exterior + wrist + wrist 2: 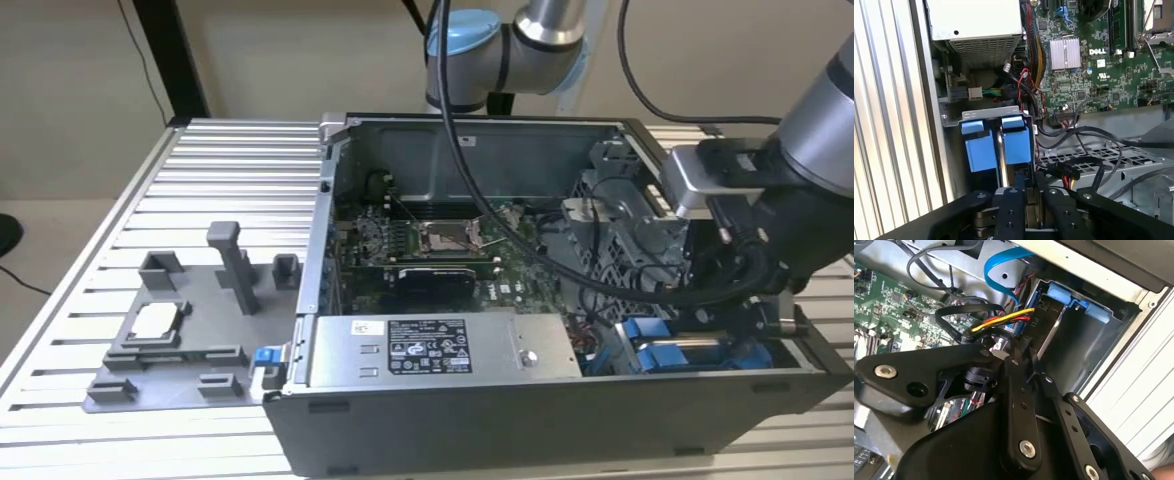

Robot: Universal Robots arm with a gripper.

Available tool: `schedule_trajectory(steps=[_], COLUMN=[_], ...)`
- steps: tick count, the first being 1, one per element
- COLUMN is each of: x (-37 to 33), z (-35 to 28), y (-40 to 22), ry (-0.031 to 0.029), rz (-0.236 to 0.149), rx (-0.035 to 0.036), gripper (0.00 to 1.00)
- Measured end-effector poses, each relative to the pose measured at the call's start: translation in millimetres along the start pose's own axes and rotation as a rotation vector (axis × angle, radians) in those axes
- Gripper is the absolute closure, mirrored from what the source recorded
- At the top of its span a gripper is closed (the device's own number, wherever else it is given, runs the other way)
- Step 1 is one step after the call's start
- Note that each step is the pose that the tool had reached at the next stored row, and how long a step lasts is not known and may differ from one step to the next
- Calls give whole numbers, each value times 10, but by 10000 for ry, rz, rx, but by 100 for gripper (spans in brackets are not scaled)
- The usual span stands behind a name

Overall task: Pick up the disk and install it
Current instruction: 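Insert the second disk wire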

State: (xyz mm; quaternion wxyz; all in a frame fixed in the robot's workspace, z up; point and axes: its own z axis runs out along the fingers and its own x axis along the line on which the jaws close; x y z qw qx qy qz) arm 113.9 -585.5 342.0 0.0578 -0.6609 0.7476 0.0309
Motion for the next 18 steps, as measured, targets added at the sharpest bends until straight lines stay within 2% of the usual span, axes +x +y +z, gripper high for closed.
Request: schedule_trajectory(steps=[6,8,9,18], x=[-35,-37,-37,-37], z=[-276,-289,-289,-290], y=[-9,-9,-10,-10], ry=[10,17,18,23], rz=[23,22,22,22], rx=[2,4,4,4], gripper=[0,0,100,100])
